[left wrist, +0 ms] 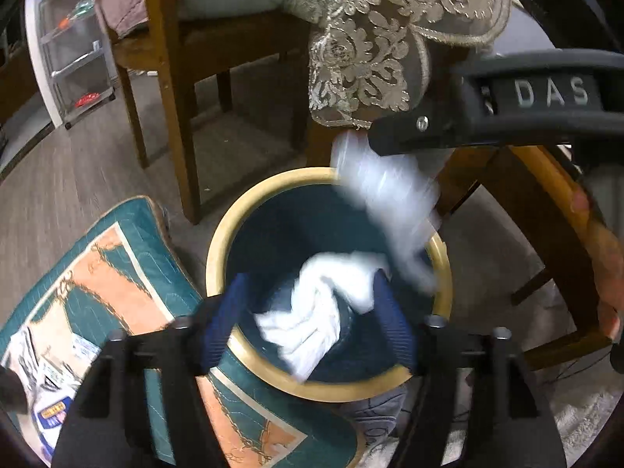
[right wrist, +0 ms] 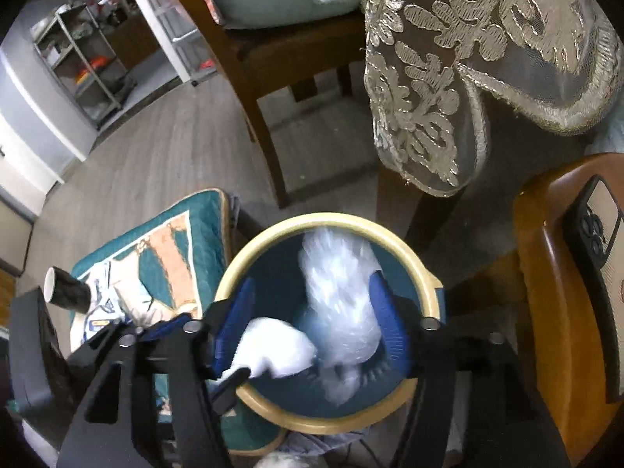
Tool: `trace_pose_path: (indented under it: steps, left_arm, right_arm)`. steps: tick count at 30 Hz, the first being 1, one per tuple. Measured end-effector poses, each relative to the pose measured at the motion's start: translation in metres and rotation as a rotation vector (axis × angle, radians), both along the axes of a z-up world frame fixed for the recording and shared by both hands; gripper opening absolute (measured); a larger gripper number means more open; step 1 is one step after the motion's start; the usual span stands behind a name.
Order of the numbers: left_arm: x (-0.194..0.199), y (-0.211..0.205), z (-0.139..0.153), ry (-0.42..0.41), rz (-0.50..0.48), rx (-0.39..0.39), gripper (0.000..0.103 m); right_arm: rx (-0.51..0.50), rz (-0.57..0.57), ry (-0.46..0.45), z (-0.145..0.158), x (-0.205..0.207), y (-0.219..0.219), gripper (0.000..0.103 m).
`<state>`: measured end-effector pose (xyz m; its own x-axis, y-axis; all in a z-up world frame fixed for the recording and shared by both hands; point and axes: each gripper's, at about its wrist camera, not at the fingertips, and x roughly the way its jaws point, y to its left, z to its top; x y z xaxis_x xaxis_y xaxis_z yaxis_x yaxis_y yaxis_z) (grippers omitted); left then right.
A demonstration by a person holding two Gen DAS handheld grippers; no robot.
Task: Collect trash
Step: 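Drop the tissue into the wastebasket with the left tool while the right tool releases the bag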
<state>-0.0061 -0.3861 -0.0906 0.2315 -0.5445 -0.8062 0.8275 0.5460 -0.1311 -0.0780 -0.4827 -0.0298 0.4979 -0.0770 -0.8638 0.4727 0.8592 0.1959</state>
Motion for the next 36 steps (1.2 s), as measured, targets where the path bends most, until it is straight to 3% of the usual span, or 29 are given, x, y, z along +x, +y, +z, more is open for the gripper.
trace_pose_path:
  steps: [4, 7, 14, 22, 26, 30, 36]
  left_arm:
    - [0.000, 0.017, 0.009, -0.025, 0.012, -0.012, 0.074]
    - [0.003, 0.035, 0.020, -0.038, 0.038, -0.028, 0.078]
    - [0.008, 0.094, 0.052, -0.089, 0.125, -0.053, 0.082]
    - [0.021, 0.198, 0.102, -0.181, 0.261, -0.070, 0.093]
    - [0.031, 0.258, 0.104, -0.207, 0.389, -0.058, 0.094]
    - [0.041, 0.310, 0.095, -0.164, 0.514, -0.068, 0.094]
    - [0.040, 0.358, 0.080, -0.188, 0.587, -0.011, 0.095]
  right_arm:
    - [0.015, -0.006, -0.015, 0.002, 0.002, -0.003, 0.065]
    - [0.010, 0.006, -0.033, 0.006, 0.007, 0.003, 0.076]
    - [0.018, 0.009, -0.069, 0.018, 0.015, 0.025, 0.080]
    - [0.005, 0.095, -0.188, 0.051, 0.030, 0.100, 0.091]
    - [0.055, 0.142, -0.214, 0.050, 0.044, 0.148, 0.093]
    - [0.035, 0.203, -0.170, 0.035, 0.062, 0.189, 0.093]
    - [-0.007, 0.259, -0.051, -0.006, 0.098, 0.226, 0.094]
